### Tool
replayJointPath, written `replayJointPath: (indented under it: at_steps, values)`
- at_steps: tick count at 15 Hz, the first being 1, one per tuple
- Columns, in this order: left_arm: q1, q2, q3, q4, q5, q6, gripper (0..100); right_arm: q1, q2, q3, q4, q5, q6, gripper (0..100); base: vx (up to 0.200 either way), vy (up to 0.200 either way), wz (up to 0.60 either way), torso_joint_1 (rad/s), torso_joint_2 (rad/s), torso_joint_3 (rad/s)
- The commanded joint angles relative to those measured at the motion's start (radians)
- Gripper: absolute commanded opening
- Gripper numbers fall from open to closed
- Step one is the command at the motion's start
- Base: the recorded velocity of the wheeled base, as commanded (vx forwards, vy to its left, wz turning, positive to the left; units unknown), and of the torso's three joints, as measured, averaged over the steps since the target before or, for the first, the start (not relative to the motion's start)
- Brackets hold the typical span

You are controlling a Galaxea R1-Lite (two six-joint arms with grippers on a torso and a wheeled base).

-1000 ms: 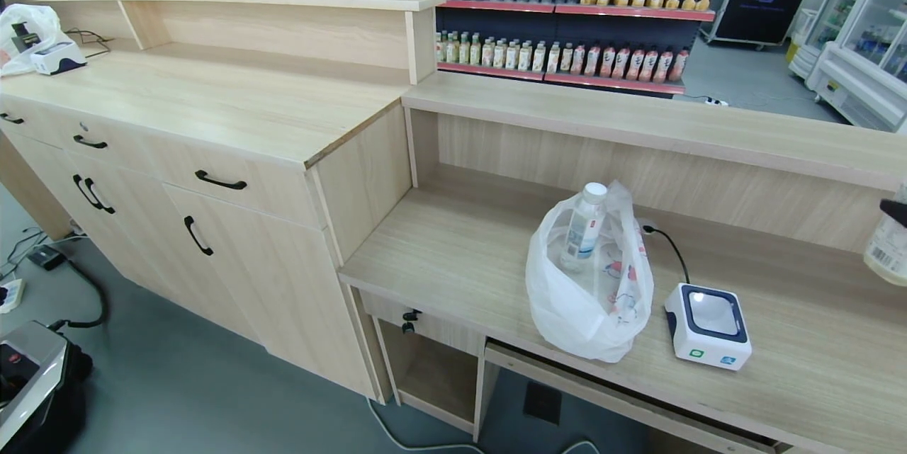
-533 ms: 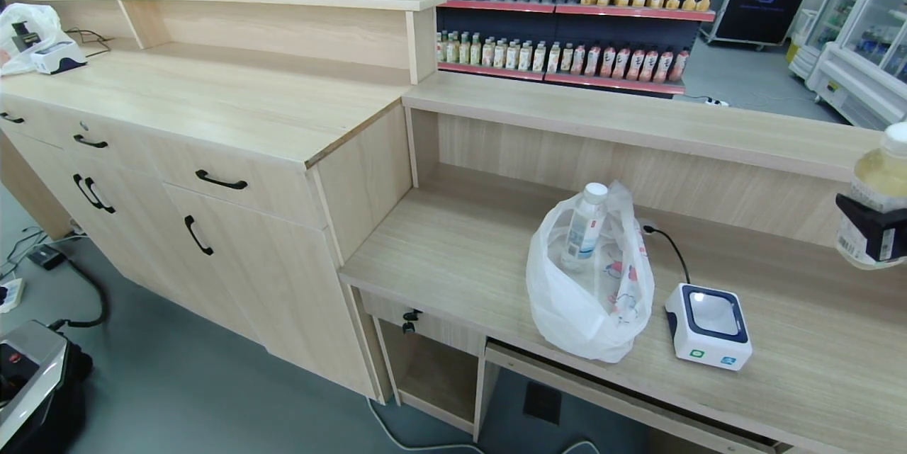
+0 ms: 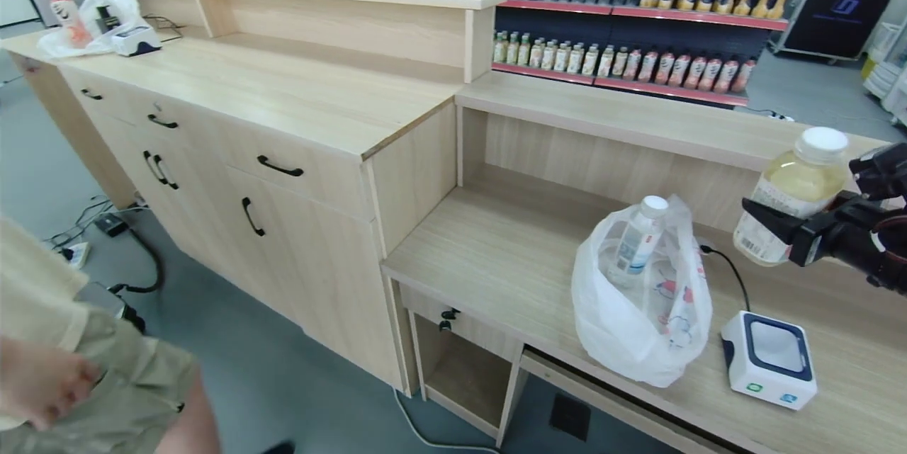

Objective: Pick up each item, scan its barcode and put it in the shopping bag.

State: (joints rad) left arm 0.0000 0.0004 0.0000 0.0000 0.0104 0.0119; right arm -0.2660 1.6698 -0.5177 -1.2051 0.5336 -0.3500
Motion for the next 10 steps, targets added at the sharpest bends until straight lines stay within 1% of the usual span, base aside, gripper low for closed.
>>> replayJointPath:
  at_steps: [1, 3, 5, 6, 7, 10]
  values:
    - [0.0, 0.0, 0.0, 0.0, 0.0, 0.0, 0, 0.008, 0.024, -0.001, 0.095, 0.131, 0.013, 0, 0.0, 0.0, 0.0, 0.0, 0.0, 0.0]
    - [0.0, 0.0, 0.0, 0.0, 0.0, 0.0, 0, 0.008, 0.042, -0.002, 0.197, 0.252, -0.01, 0, 0.0, 0.0, 0.0, 0.0, 0.0, 0.0]
    - [0.0, 0.0, 0.0, 0.0, 0.0, 0.0, 0, -0.006, 0.099, -0.005, 0.269, 0.322, -0.141, 0, 0.0, 0.0, 0.0, 0.0, 0.0, 0.0]
    - [0.0, 0.0, 0.0, 0.0, 0.0, 0.0, 0, -0.015, 0.119, -0.005, 0.282, 0.345, -0.173, 0, 0.0, 0.0, 0.0, 0.0, 0.0, 0.0]
    - [0.0, 0.0, 0.0, 0.0, 0.0, 0.0, 0, -0.025, 0.171, -0.01, 0.289, 0.401, -0.222, 0, 0.0, 0.0, 0.0, 0.0, 0.0, 0.0]
    - [0.0, 0.0, 0.0, 0.0, 0.0, 0.0, 0, -0.044, 0.304, -0.041, 0.283, 0.483, -0.349, 0, 0.0, 0.0, 0.0, 0.0, 0.0, 0.0]
